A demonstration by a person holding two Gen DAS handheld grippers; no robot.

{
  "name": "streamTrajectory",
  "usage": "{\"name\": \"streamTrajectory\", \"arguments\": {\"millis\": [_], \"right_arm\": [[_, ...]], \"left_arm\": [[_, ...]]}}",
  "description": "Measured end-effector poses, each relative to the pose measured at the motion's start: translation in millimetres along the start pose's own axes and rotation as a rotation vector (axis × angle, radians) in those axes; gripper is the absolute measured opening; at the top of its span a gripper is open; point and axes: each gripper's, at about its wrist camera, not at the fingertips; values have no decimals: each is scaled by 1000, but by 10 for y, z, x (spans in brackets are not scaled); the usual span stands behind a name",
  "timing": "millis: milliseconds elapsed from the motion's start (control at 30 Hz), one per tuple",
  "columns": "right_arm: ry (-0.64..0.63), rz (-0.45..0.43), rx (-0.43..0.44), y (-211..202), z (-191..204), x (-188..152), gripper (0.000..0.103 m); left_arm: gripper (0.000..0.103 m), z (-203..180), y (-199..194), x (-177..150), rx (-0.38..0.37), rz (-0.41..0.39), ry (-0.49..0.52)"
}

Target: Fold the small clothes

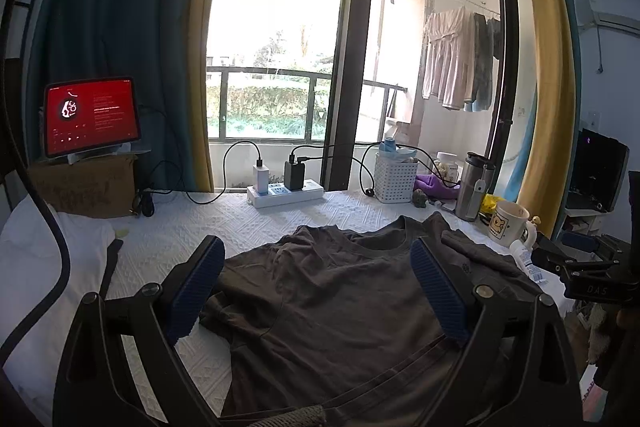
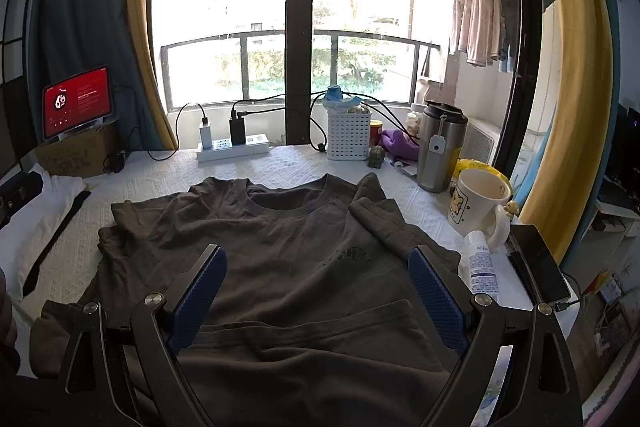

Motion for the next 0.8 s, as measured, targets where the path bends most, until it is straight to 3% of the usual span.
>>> {"name": "streamTrajectory", "arguments": {"millis": [800], "right_arm": [[0, 3, -2, -9, 19, -5, 93]], "left_arm": [[93, 55, -13, -9, 15, 11, -11]]}}
Point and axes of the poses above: each gripper's, at about its wrist camera, not at the fingertips, and y roughly the way its jaws point, z to its left, x to its top, and after that the axes turned 7 degrees about z, right-handed
